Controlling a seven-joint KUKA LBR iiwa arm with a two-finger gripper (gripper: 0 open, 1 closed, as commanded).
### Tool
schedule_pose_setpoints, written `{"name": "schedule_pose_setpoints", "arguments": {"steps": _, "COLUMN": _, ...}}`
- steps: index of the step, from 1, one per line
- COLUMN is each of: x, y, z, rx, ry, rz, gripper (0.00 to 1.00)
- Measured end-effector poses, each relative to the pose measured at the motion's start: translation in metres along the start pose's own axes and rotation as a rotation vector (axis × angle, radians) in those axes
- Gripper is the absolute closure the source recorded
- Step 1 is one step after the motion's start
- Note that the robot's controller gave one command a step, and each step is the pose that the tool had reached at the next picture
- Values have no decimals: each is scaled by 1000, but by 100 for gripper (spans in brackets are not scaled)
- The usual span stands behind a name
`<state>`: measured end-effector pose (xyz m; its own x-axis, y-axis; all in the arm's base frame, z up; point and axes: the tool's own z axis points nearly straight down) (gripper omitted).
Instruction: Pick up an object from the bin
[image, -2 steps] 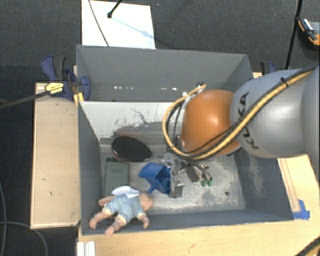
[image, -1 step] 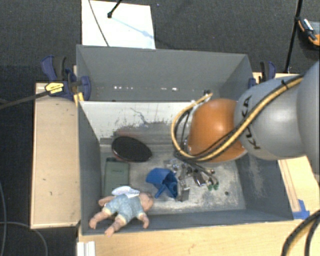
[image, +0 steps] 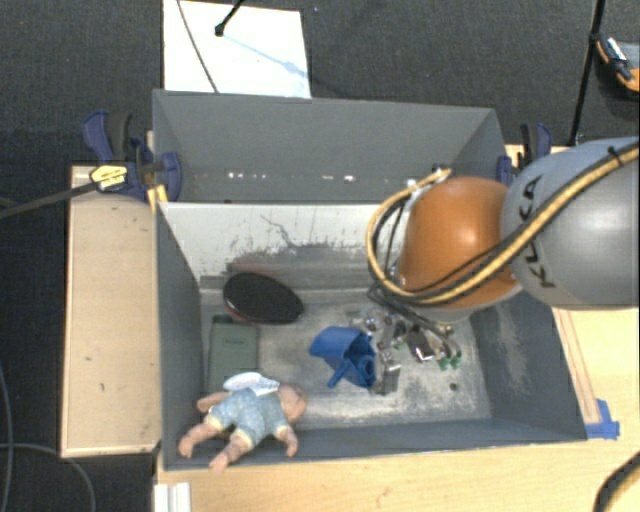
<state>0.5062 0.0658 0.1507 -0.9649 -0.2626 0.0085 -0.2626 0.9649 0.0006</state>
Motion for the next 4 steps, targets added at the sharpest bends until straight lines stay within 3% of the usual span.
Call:
{"name": "schedule_pose_setpoints", "arguments": {"steps": 1, "x": 4, "y": -3, "z": 17, "rx": 4, "ry": -24, "rz": -78, "gripper": 100}}
{"name": "schedule_pose_setpoints", "arguments": {"steps": 2, "x": 9, "y": -34, "z": 64, "rx": 1, "ry": -11, "rz": -203, "gripper": 100}}
{"name": "schedule_pose_setpoints", "arguments": {"steps": 3, "x": -18, "y": -53, "z": 79, "rx": 5, "ry": -1, "rz": -234, "gripper": 100}}
{"name": "schedule_pose_setpoints", "arguments": {"steps": 4, "x": -10, "y": -68, "z": 79, "rx": -2, "ry": -14, "rz": -267, "gripper": 100}}
